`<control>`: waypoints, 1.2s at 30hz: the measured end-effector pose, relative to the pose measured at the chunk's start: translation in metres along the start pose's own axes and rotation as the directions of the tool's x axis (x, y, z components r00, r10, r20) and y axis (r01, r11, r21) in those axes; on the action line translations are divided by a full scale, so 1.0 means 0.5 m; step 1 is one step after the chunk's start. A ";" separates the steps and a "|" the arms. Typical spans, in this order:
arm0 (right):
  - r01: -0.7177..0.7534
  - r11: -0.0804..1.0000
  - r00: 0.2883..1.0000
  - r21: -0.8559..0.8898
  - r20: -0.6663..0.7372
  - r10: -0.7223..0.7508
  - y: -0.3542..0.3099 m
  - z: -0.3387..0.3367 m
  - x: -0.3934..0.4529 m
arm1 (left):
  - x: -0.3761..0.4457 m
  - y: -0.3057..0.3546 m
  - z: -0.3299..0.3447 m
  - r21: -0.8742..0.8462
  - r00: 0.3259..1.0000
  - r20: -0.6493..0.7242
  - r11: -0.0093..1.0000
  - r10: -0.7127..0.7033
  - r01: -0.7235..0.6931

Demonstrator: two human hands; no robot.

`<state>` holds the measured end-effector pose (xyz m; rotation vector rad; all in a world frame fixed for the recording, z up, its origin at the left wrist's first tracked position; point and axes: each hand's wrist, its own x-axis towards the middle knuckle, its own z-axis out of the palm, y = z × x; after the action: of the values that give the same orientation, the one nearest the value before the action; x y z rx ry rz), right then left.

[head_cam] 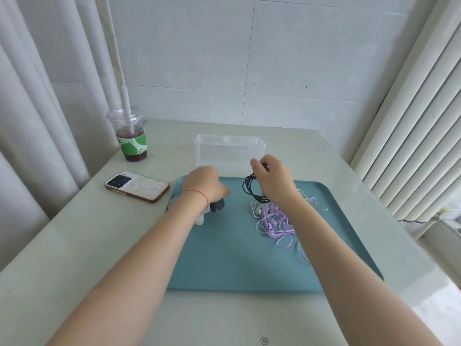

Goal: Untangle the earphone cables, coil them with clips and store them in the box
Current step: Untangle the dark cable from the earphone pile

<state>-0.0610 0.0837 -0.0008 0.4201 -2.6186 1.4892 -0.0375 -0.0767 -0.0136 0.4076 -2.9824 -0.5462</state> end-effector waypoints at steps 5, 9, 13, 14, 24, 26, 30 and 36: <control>-0.015 0.969 0.998 0.247 -0.051 0.028 -0.016 -0.030 -0.002 | -0.031 -0.008 -0.042 -0.893 0.983 0.074 0.450 0.166 -0.008; -0.010 0.889 0.999 0.459 -0.023 0.023 -0.045 -0.062 0.006 | -0.033 0.022 -0.071 -0.995 0.933 0.081 0.078 0.351 0.057; 0.026 0.814 1.000 0.580 -0.015 -0.021 -0.061 -0.089 0.024 | -0.016 0.075 -0.080 -0.991 0.945 0.003 0.130 0.328 -0.042; 0.039 0.813 0.999 0.581 -0.015 -0.036 -0.066 -0.093 0.026 | -0.014 0.083 -0.080 -0.977 0.944 -0.016 0.197 0.330 -0.085; 0.190 0.956 0.976 0.225 -0.150 -0.159 -0.046 -0.113 0.056 | 0.003 0.124 -0.050 -0.779 0.895 0.002 0.562 0.445 -0.278; 0.221 0.964 0.968 0.148 -0.158 -0.197 -0.039 -0.113 0.056 | 0.005 0.122 -0.050 -0.769 0.891 0.025 0.578 0.454 -0.273; 0.259 0.965 0.957 0.048 -0.144 -0.250 -0.033 -0.115 0.056 | -0.003 0.124 -0.063 -0.809 0.858 0.138 0.556 0.495 -0.191; 0.286 0.957 0.951 -0.059 -0.103 -0.290 -0.034 -0.115 0.057 | 0.001 0.134 -0.056 -0.807 0.905 0.095 0.564 0.415 -0.174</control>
<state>-0.0861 0.1194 0.0495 0.6632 -2.3762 1.3194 -0.0508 -0.0261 0.0366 -0.2859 -2.5345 -1.8702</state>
